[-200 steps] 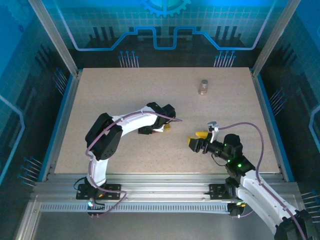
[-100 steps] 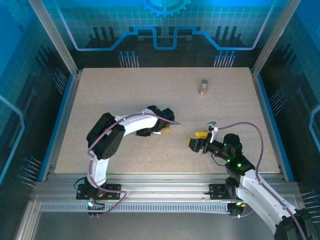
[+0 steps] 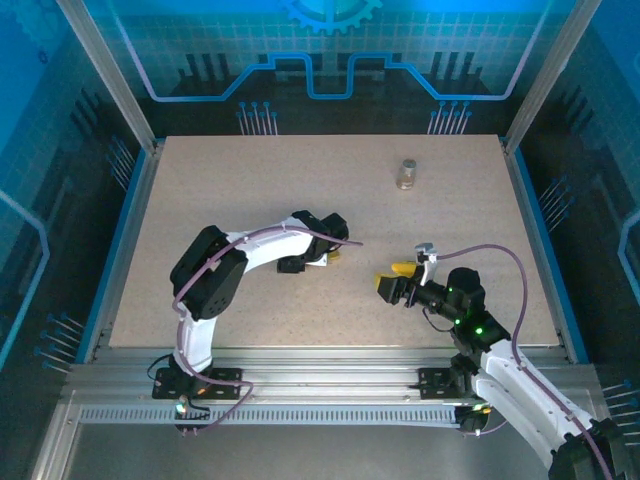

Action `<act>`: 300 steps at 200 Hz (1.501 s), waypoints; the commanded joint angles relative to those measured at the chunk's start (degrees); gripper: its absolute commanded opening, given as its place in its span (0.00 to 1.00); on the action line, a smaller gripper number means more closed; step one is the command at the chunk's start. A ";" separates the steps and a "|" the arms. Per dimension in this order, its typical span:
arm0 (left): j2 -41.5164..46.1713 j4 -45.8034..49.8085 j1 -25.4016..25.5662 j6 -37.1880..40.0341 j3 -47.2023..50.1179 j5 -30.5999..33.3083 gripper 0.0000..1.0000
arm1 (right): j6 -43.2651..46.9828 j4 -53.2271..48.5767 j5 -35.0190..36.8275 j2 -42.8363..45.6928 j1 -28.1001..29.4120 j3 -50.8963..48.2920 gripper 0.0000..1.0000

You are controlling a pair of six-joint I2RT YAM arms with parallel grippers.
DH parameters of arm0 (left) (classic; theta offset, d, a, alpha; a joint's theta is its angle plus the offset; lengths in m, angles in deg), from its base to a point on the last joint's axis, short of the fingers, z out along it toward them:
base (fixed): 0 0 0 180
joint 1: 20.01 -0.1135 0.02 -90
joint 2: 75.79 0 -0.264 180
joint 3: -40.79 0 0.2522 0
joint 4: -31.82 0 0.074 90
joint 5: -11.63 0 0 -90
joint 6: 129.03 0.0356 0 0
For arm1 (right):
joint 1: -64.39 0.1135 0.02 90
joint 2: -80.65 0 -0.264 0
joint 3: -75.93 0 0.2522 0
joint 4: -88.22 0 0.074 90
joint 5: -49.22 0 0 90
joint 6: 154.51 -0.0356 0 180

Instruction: Sort the pills into containers

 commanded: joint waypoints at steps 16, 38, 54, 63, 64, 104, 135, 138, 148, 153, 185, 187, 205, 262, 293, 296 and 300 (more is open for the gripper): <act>4.36 -2.99 -1.73 -2.26 3.51 -5.82 0.00 | 0.90 0.75 0.88 0.04 -0.55 -0.79 0.80; 7.26 -5.97 -2.40 -3.81 5.45 -8.86 0.00 | 1.28 0.48 1.47 -0.19 -0.57 -0.66 0.80; 9.29 -8.74 -2.82 -4.68 7.75 -10.83 0.00 | 1.66 -0.34 2.17 -0.28 -0.56 -0.24 0.80; 10.41 -10.69 -3.11 -5.26 9.20 -11.58 0.00 | 1.85 -0.93 2.45 -0.36 -0.56 0.19 0.80; 10.51 -10.89 -3.13 -5.33 9.32 -11.65 0.00 | 1.86 -1.02 2.48 -0.36 -0.60 0.23 0.80; 16.54 -20.53 -3.78 -9.91 15.84 -17.04 0.00 | 1.17 -2.81 2.01 -1.41 -0.57 2.69 0.80; 24.88 -31.77 -4.08 -14.42 23.68 -25.02 0.00 | 0.35 -3.55 -0.61 -3.01 -0.55 5.70 0.78; 25.84 -33.04 -4.16 -14.86 24.64 -25.96 0.00 | 0.41 -3.63 -0.88 -3.26 -0.59 6.15 0.77; 29.21 -37.00 -4.25 -16.58 27.49 -30.27 0.00 | 1.21 -3.36 -2.27 -4.43 -0.46 7.64 0.74; 31.05 -39.49 -4.32 -17.50 28.91 -32.66 0.00 | 2.09 -2.84 -3.30 -5.20 -0.43 8.40 0.73; 44.17 -61.31 -4.89 -21.97 41.16 -51.40 0.00 | 9.43 -2.13 -10.51 -12.97 -0.23 16.16 0.68; 44.84 -62.46 -4.95 -22.17 41.75 -52.42 0.00 | 9.95 -2.13 -11.30 -13.58 -0.27 16.92 0.67; 48.30 -68.30 -5.00 -23.03 44.01 -59.60 0.00 | 15.25 -1.93 -19.25 -18.87 0.20 22.46 0.64; 51.99 -75.66 -5.00 -22.72 46.08 -70.12 0.00 | 40.48 -17.43 -27.80 -29.38 7.79 39.15 0.55; 52.28 -76.67 -5.00 -21.44 46.81 -72.46 0.00 | 51.48 -30.22 -27.59 -34.18 11.66 49.07 0.58; 52.24 -76.57 -5.00 -21.25 46.85 -72.59 0.00 | 52.06 -31.25 -27.36 -34.65 11.87 49.84 0.58; 52.20 -76.56 -5.00 -21.00 46.89 -72.69 0.00 | 52.71 -32.44 -26.96 -35.25 12.12 50.77 0.57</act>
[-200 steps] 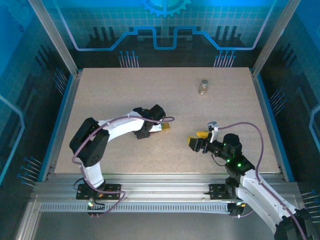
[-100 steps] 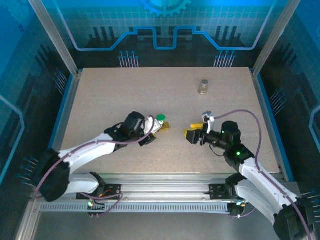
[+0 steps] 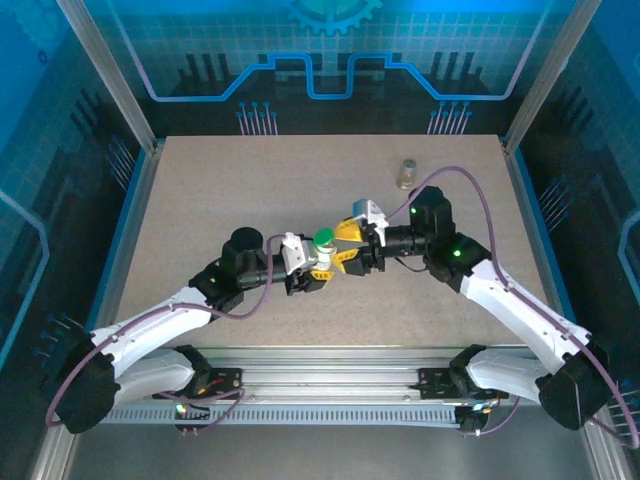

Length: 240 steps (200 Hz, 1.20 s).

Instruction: Sort the pills into containers

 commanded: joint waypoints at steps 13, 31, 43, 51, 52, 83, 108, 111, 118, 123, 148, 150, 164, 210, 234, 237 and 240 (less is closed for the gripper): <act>0.83 -3.82 -0.44 1.75 1.34 -5.40 0.00 | 15.02 -17.06 -0.29 -5.10 2.78 8.87 0.58; 0.71 -4.55 -0.48 1.99 1.63 -5.37 0.00 | 18.93 -22.50 0.14 -7.72 3.77 12.05 0.58; 0.72 -4.94 -0.43 2.09 1.66 -5.50 0.00 | 21.35 -25.77 -0.03 -9.08 4.42 13.49 0.58; 0.69 -5.20 -0.46 2.19 1.62 -5.60 0.00 | 22.64 -27.04 -0.20 -9.83 4.71 13.98 0.58; 0.64 -5.21 -0.49 2.20 1.62 -5.64 0.00 | 22.74 -27.15 -0.12 -9.93 4.79 14.04 0.58; -0.66 -4.97 -0.44 2.90 0.75 -5.76 0.00 | 23.24 -26.86 0.50 -11.56 5.57 14.35 0.44; -1.97 -5.22 -0.43 2.93 0.16 -4.13 0.25 | 22.45 -24.50 1.57 -11.03 5.66 13.30 0.25; -2.07 -5.29 -0.43 2.89 0.10 -3.79 0.28 | 22.30 -24.03 1.85 -10.94 5.66 13.03 0.23; -2.39 -5.47 -0.44 3.10 0.07 -2.79 0.35 | 21.58 -22.79 2.53 -10.47 5.57 12.23 0.18; -2.44 -5.57 -0.46 3.16 0.07 -1.96 0.41 | 20.76 -21.66 3.24 -10.22 5.40 11.61 0.15; -2.54 -6.60 -0.44 3.70 0.37 1.34 0.76 | 15.03 -16.08 6.22 -9.41 3.29 8.79 0.06; -2.52 -6.80 -0.43 3.72 0.43 1.57 0.82 | 14.54 -15.57 6.45 -9.37 3.00 8.58 0.06; -2.27 -8.45 -0.46 3.54 1.31 4.15 0.99 | 10.82 -12.59 8.53 -8.86 1.40 7.28 0.04; -1.18 -17.20 -0.43 1.59 6.74 16.49 0.99 | -3.10 -0.84 30.30 -8.08 -4.29 2.43 0.04; -0.96 -21.73 -0.47 -3.09 8.34 28.27 0.99 | -11.16 5.33 43.43 -10.82 -5.67 -0.89 0.05; -0.97 -22.18 -0.44 -3.72 8.52 29.84 0.99 | -11.97 6.00 44.96 -11.30 -5.67 -1.23 0.05; -0.78 -22.49 -0.43 -4.53 8.53 31.77 0.99 | -12.61 6.72 46.20 -11.79 -5.68 -1.50 0.05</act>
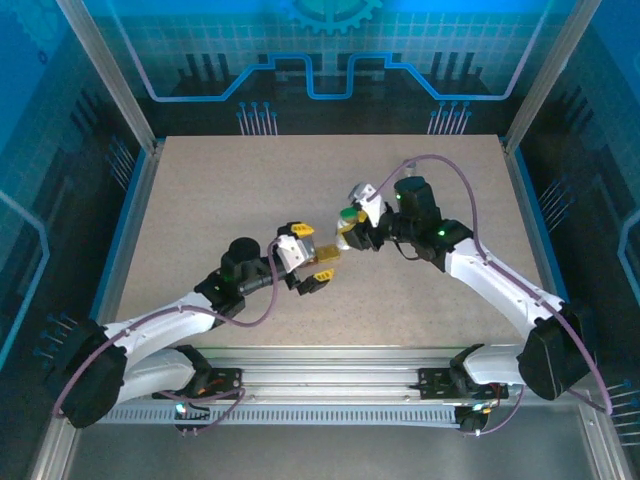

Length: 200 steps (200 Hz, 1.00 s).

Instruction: Sort the pills into containers

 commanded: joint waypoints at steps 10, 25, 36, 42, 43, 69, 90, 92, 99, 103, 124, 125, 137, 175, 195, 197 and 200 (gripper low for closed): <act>1.96 -7.82 -0.27 -8.69 1.42 20.62 0.99 | -13.27 12.04 21.47 -3.56 -0.67 -3.83 0.06; 3.36 -5.57 -0.32 -12.61 1.05 28.60 0.99 | -16.91 15.18 26.51 -5.72 -0.56 -5.32 0.07; 4.70 -2.03 -0.32 -14.62 0.39 31.74 0.99 | -18.42 17.06 29.10 -7.16 -0.33 -5.84 0.07; 5.33 -0.22 -0.33 -16.07 0.16 32.76 0.99 | -18.76 18.29 29.61 -7.82 -0.30 -7.25 0.07; 5.44 0.00 -0.33 -16.31 0.12 32.88 0.99 | -18.77 18.51 29.72 -7.97 -0.26 -7.42 0.07; 7.42 3.62 -0.25 -22.10 -0.10 35.54 0.99 | -19.30 20.80 30.12 -11.04 0.00 -8.76 0.08; 8.18 7.33 -0.24 -25.53 -1.17 39.21 0.99 | -19.85 23.40 29.55 -12.78 0.13 -10.38 0.10; 8.19 7.59 -0.23 -25.81 -1.23 39.50 0.99 | -19.91 23.63 29.39 -12.91 0.09 -10.49 0.10; 8.12 8.37 -0.29 -26.45 -1.63 40.31 0.99 | -19.99 24.22 28.94 -13.46 0.09 -10.88 0.11; 8.04 8.60 -0.27 -26.70 -1.75 40.65 0.99 | -19.97 24.24 28.80 -13.74 0.09 -10.96 0.11; 7.25 9.21 -0.26 -27.48 -2.21 41.72 0.99 | -19.93 26.84 28.16 -15.68 0.23 -11.39 0.14; 7.24 9.25 -0.25 -27.56 -2.21 41.80 0.99 | -19.93 26.91 28.12 -15.72 0.23 -11.43 0.14; 6.97 9.93 -0.31 -28.25 -2.59 42.30 0.99 | -19.76 28.13 28.08 -16.57 0.23 -11.70 0.16; 6.96 12.63 -0.29 -30.84 -3.88 40.65 0.99 | -19.07 29.20 27.52 -18.29 0.23 -11.90 0.32; 6.61 14.63 -0.22 -32.51 -5.23 40.21 0.96 | -18.95 28.84 26.55 -18.73 0.21 -11.48 0.41; 6.57 14.82 -0.21 -32.65 -5.43 40.25 0.96 | -18.93 28.84 26.48 -18.75 0.24 -11.53 0.42; 6.53 15.05 -0.19 -32.98 -5.53 40.29 0.95 | -19.02 28.83 26.39 -18.69 0.25 -11.48 0.43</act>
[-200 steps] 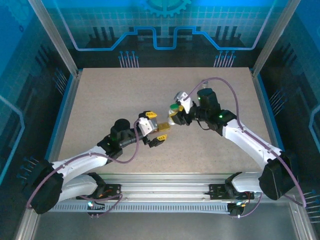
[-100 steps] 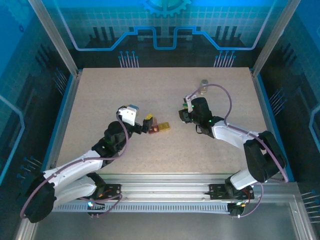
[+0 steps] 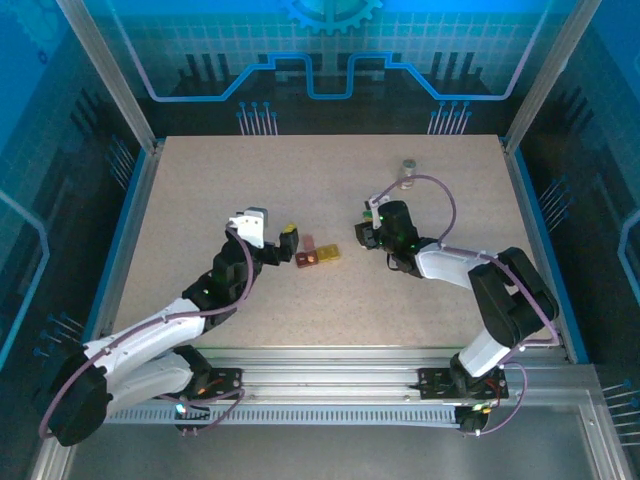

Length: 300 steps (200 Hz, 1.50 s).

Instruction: Sort the pills into containers

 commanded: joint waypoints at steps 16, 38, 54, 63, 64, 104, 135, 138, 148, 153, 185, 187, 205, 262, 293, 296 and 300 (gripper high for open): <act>-0.70 3.80 -0.13 -5.04 -4.26 0.17 0.92 | 0.18 3.15 -1.92 -0.55 0.49 0.09 0.53; -1.35 5.91 0.30 -6.87 -5.78 -0.06 0.90 | -0.10 1.31 -2.71 0.42 0.40 0.23 0.65; -2.00 8.24 0.72 -8.11 -7.47 0.08 0.90 | -0.30 0.32 -3.99 2.42 0.40 -0.31 0.67; -2.60 9.13 0.97 -8.71 -8.35 0.25 0.89 | -0.43 -0.49 -4.83 3.82 0.40 -0.73 0.70; -2.65 9.20 1.03 -8.81 -8.49 0.23 0.89 | -0.45 -0.57 -4.97 3.99 0.40 -0.74 0.71; -7.19 14.07 2.24 -15.20 -14.74 -2.08 0.83 | -1.17 -10.34 -10.77 15.88 0.16 -1.22 0.76; -15.54 17.42 2.67 -20.94 -22.38 -6.89 0.83 | -1.84 -20.29 -14.74 21.00 -2.84 2.63 0.78; -16.67 17.29 2.71 -21.29 -23.12 -7.54 0.82 | -2.11 -20.75 -15.40 21.04 -3.39 3.04 0.78; -20.60 16.87 2.69 -22.32 -25.88 -10.23 0.79 | -3.17 -21.37 -17.42 20.59 -5.38 4.01 0.77; -22.72 17.14 2.67 -22.79 -27.57 -11.38 0.77 | -3.77 -21.54 -18.22 20.03 -6.27 4.57 0.76; -35.65 18.47 2.89 -26.31 -37.49 -17.97 0.70 | -7.43 -22.14 -23.48 13.96 -10.68 9.01 0.67; -36.24 18.42 2.85 -26.54 -38.01 -18.18 0.70 | -7.57 -21.80 -23.88 13.64 -10.87 9.10 0.66; -41.51 18.43 2.98 -27.81 -41.99 -20.11 0.66 | -9.32 -19.29 -26.19 10.86 -12.21 9.23 0.58; -49.38 17.17 3.82 -30.21 -46.60 -22.64 0.57 | -11.42 -13.88 -29.02 6.38 -13.49 7.47 0.50; -50.24 16.50 4.68 -30.13 -45.85 -22.48 0.56 | -11.66 -12.00 -28.98 5.74 -13.58 5.78 0.50; -50.30 16.35 4.80 -30.18 -45.55 -22.47 0.56 | -11.64 -11.68 -28.96 5.74 -13.61 5.77 0.50; -50.33 16.04 4.82 -30.18 -45.26 -22.46 0.56 | -11.63 -11.37 -29.02 5.74 -13.58 5.76 0.50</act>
